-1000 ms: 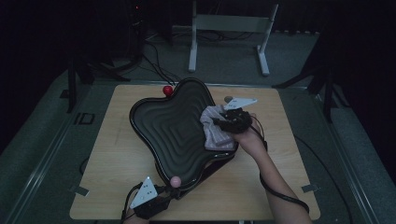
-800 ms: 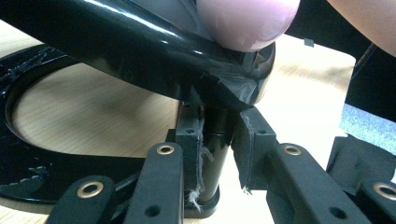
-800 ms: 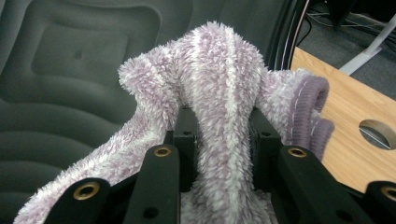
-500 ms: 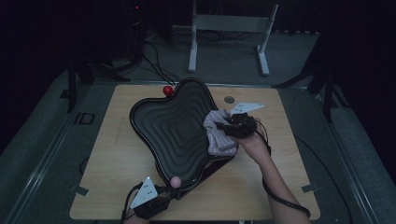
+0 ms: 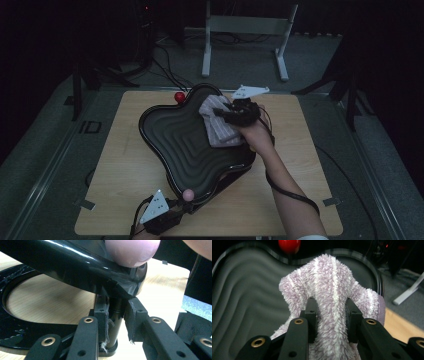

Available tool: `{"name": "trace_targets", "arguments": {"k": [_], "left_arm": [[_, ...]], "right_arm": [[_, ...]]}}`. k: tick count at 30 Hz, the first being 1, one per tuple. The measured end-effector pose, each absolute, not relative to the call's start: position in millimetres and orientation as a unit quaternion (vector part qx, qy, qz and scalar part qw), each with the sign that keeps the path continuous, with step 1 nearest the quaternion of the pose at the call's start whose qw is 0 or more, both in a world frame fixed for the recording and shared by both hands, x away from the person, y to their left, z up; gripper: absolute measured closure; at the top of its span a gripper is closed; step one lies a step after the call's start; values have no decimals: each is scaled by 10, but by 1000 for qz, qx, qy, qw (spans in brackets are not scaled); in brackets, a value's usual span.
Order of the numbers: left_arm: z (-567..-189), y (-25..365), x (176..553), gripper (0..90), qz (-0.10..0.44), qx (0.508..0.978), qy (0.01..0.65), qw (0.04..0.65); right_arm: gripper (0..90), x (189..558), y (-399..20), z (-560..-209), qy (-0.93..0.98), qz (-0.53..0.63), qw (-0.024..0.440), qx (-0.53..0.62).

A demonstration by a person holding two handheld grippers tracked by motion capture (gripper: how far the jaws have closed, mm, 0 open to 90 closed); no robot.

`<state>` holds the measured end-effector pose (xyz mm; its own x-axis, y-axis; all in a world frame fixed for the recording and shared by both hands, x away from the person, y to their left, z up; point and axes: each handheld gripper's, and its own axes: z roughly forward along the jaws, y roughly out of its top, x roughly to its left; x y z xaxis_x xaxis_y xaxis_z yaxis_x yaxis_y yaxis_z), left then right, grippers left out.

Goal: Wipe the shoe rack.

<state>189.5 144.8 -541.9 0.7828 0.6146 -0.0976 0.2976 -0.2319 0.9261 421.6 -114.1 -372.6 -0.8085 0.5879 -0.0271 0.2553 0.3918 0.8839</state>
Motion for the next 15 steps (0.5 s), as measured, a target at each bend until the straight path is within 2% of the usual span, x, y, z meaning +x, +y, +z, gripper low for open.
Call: {"name": "trace_targets", "arguments": {"k": [7, 15], "left_arm": [[-5418, 1456, 1897, 738, 145, 772, 295, 545], [-5421, 1462, 1900, 738, 144, 771, 294, 546]], "right_arm": [[702, 4446, -849, -3530, 813, 491, 179, 259], [698, 4607, -597, -3662, 828, 464, 171, 264]]}}
